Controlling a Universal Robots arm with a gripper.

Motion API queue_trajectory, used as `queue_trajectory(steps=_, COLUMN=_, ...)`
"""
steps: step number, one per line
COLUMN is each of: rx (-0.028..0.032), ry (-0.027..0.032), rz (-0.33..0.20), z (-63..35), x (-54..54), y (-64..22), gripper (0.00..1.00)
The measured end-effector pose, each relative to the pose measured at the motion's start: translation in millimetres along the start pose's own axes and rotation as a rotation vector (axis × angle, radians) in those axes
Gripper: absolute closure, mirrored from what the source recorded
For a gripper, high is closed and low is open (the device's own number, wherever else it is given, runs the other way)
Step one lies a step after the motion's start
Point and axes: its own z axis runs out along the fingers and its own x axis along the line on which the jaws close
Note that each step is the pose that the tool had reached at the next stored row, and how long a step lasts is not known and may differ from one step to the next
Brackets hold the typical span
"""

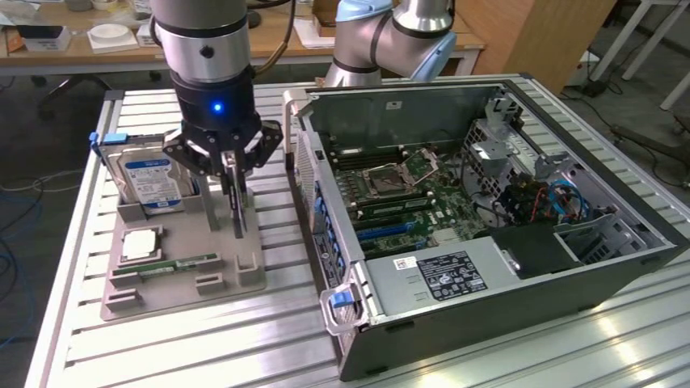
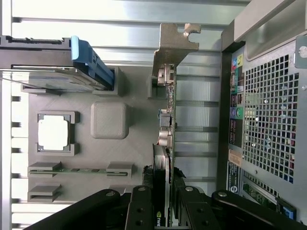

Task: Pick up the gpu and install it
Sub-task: 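Pick up the gpu and move the gpu toward the slot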

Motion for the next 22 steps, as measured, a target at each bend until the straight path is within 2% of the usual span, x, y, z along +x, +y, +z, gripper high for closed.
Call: queue_trajectory(steps=22, rx=-0.0002, ry=-0.0001, rz=0.0, z=-6.3, x=-0.1, y=0.3, gripper=0.74)
